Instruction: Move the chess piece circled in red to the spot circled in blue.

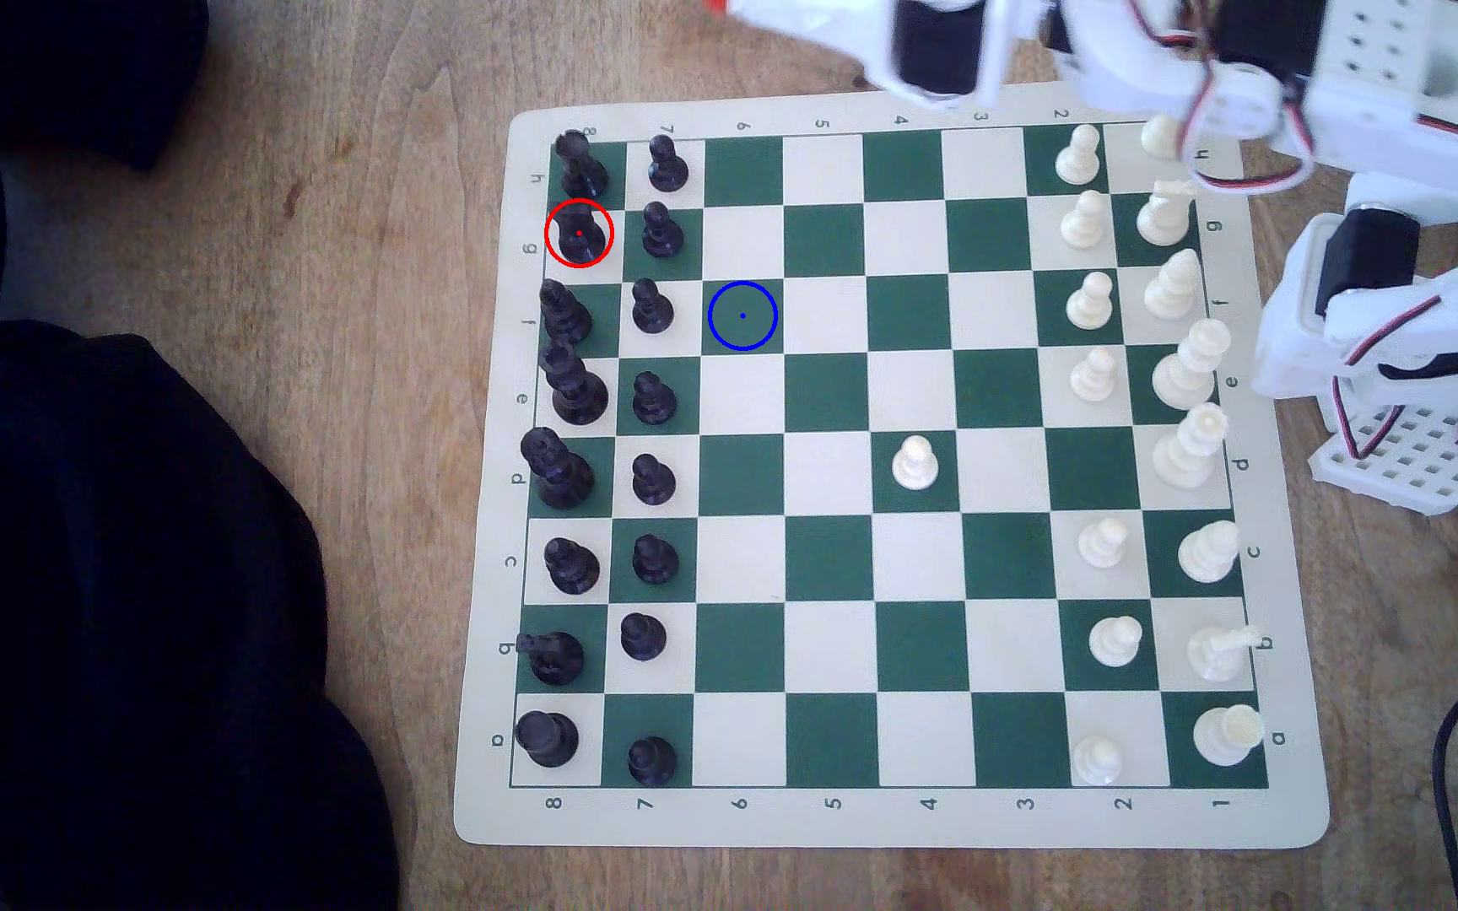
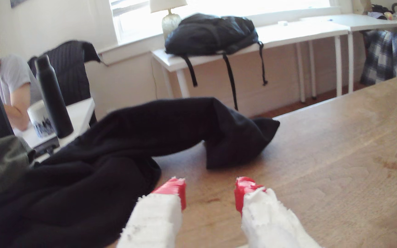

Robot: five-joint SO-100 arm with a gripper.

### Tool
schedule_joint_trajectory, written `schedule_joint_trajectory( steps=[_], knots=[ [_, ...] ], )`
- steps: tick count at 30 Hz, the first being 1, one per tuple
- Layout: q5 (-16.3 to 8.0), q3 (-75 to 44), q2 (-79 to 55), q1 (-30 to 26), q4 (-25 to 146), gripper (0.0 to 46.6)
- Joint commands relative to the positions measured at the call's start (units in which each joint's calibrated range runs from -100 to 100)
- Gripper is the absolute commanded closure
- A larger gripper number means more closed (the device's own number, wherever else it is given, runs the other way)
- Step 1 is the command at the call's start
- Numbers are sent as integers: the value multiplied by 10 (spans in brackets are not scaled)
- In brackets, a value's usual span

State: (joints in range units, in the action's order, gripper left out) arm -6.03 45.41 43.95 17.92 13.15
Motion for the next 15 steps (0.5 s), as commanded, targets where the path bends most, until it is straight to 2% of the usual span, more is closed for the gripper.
schedule_joint_trajectory(
  steps=[1, 4, 10, 14, 15],
  knots=[
    [11, -159, -111, 13, 68, 304],
    [30, -204, -153, 14, 113, 320],
    [62, -377, -305, 25, 234, 291],
    [54, -525, -401, 25, 345, 289],
    [49, -600, -450, 21, 395, 290]
  ],
)
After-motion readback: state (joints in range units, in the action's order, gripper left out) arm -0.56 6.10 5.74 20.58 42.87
